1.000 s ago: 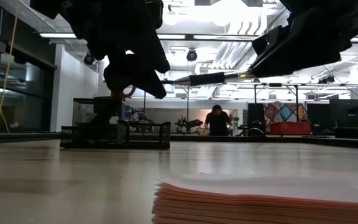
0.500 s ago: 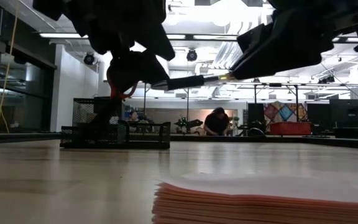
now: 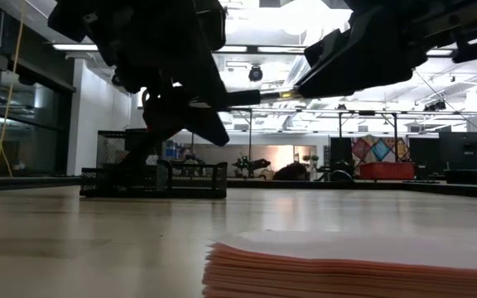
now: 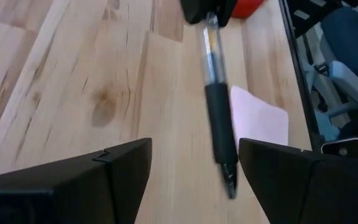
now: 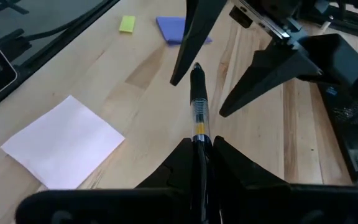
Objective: Pick and place office supplies into organizer
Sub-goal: Put the transparent pen into the desk organizer
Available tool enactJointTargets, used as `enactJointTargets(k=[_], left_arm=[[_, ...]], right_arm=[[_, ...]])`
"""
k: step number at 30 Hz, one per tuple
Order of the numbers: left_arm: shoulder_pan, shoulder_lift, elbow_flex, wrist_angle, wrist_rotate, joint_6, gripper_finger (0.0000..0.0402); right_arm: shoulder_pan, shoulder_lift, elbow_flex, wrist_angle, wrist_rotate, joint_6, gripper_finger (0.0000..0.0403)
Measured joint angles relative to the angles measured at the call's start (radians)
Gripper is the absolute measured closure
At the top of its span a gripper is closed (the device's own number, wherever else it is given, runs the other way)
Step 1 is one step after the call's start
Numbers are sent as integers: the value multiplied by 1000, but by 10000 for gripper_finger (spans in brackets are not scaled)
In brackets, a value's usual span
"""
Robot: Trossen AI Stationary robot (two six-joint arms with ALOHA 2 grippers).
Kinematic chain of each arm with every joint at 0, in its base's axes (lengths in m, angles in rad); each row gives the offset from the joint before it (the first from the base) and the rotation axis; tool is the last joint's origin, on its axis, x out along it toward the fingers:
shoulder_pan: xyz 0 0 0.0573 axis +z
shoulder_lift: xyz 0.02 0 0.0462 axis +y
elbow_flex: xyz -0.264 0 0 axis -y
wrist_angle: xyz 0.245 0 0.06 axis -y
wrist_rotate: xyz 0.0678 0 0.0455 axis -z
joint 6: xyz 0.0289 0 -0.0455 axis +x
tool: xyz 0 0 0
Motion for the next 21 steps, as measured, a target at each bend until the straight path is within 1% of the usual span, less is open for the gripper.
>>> enactJointTargets(k=[2,4,10,14,17,21], left_arm=[[0,0,0,2,-1,0,187],[0,0,0,9,1,5,210],[0,0,0,23,8,11,307],[0,0,0,30,21,11,375],[0,0,0,25,30,11,379],[0,0,0,24,16,13,350]], right_arm=[[0,0,0,-1,-1,0,377],[-1,0,0,-1,-5,0,378],[0,0,0,-3,-5,0,374],[0,0,0,-4,-4,1,378],[0,0,0,-4,-3,2,377],[0,0,0,-5,8,8,369]])
